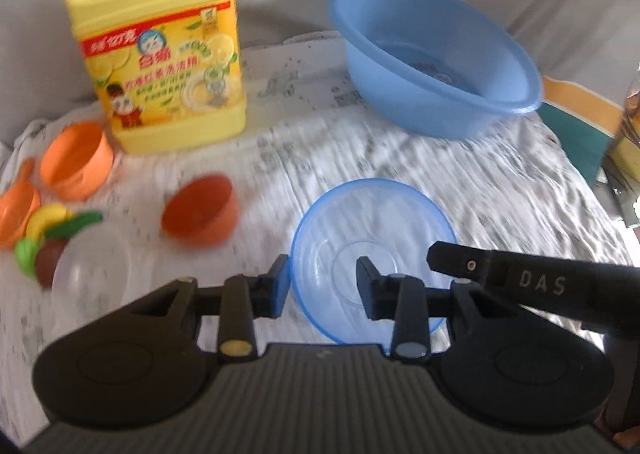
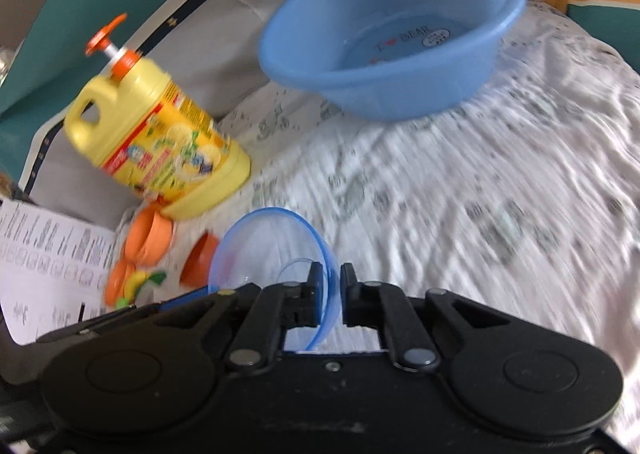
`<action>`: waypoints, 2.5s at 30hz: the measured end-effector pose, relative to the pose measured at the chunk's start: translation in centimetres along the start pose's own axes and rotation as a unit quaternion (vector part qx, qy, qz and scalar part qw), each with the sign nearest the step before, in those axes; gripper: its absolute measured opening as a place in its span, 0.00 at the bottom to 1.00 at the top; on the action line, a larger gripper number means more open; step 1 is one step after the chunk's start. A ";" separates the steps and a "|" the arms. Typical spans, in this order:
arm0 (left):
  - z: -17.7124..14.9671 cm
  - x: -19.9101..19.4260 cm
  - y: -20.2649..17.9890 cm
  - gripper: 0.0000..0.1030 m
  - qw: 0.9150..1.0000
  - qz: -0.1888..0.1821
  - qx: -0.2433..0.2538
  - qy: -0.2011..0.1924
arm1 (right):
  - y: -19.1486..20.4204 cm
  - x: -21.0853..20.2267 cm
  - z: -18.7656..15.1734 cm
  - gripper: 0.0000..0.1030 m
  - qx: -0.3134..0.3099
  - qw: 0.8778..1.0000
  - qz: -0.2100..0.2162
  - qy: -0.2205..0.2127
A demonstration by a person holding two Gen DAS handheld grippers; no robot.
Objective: Organize plates and bowls
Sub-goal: 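Carry the blue bowl with both grippers beside the plate stack and lower it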
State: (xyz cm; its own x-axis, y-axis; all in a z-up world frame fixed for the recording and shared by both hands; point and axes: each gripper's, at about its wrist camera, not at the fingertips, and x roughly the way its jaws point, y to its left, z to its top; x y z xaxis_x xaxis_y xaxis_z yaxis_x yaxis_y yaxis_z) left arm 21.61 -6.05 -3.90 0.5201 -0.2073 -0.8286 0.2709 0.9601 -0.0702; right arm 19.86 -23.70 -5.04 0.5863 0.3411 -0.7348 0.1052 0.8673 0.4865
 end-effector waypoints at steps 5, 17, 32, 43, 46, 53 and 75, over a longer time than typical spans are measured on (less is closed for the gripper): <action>-3.3 -3.4 -0.5 0.36 1.000 -0.003 -0.009 -0.001 | 0.4 -3.3 -3.3 0.09 -0.029 1.000 0.003 0.009; -10.3 -10.0 -1.5 0.37 1.000 -0.016 -0.018 0.002 | 0.9 -9.8 -9.8 0.09 -0.065 0.997 0.003 0.032; -16.3 -11.5 -1.5 0.37 0.998 -0.030 -0.044 0.036 | 0.6 -12.6 -14.2 0.10 -0.092 0.994 -0.003 0.051; -17.5 -10.7 -1.7 0.37 0.996 -0.035 -0.049 0.061 | 0.1 -11.7 -14.3 0.12 -0.082 0.994 -0.007 0.066; -17.6 -10.6 -1.8 0.37 0.996 -0.033 -0.048 0.064 | -0.1 -11.4 -14.4 0.13 -0.080 0.994 -0.007 0.072; -17.6 -10.1 -1.9 0.37 0.996 -0.025 -0.044 0.068 | -0.1 -10.8 -14.5 0.13 -0.077 0.994 -0.004 0.076; -17.7 -9.9 -2.0 0.39 0.997 -0.022 -0.041 0.066 | -0.3 -10.7 -14.7 0.16 -0.074 0.994 -0.008 0.076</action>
State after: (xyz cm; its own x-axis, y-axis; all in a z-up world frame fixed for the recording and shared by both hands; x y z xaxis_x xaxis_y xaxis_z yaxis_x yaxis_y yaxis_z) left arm 1.55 -2.56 -5.42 0.3970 -0.2285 -0.8889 0.2215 0.9637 -0.1488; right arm 1.75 -22.22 -4.28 0.4565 0.3678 -0.8102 -0.0127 0.9132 0.4074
